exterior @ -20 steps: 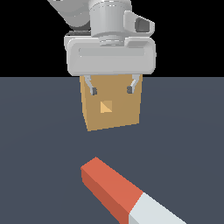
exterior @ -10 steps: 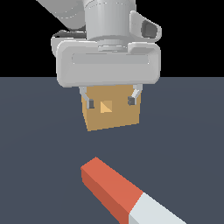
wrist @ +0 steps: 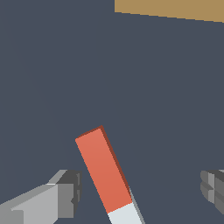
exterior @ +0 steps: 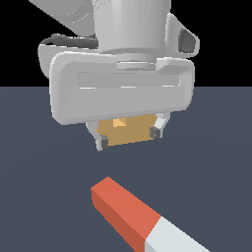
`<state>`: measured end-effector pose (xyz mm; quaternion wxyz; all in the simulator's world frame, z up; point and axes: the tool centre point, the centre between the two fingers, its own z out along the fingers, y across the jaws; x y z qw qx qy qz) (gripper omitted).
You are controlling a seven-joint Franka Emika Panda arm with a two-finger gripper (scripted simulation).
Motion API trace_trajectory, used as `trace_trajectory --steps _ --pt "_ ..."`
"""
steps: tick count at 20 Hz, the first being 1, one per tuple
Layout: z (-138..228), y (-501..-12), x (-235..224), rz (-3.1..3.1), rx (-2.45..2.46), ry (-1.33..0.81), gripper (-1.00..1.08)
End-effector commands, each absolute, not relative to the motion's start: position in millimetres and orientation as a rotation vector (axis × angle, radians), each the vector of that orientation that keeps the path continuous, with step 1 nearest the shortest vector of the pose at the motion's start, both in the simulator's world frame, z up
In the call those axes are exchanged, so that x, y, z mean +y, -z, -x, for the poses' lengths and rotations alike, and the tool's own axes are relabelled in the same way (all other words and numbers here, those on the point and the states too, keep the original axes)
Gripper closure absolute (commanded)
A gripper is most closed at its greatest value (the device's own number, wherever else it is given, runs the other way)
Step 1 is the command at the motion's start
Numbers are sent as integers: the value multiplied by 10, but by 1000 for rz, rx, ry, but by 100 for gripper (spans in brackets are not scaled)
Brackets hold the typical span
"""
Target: Insert the peg into the horizontal hole in a box.
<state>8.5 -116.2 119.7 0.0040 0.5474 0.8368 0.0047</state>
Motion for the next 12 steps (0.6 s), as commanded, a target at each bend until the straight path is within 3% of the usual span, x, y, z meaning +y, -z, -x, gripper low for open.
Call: trace_trajectory --steps 1,12 --pt "-122 -1137 -1305 -1653 2663 -13 -92" --pt "-397 -869 -1917 -1364 2827 -6 -92"
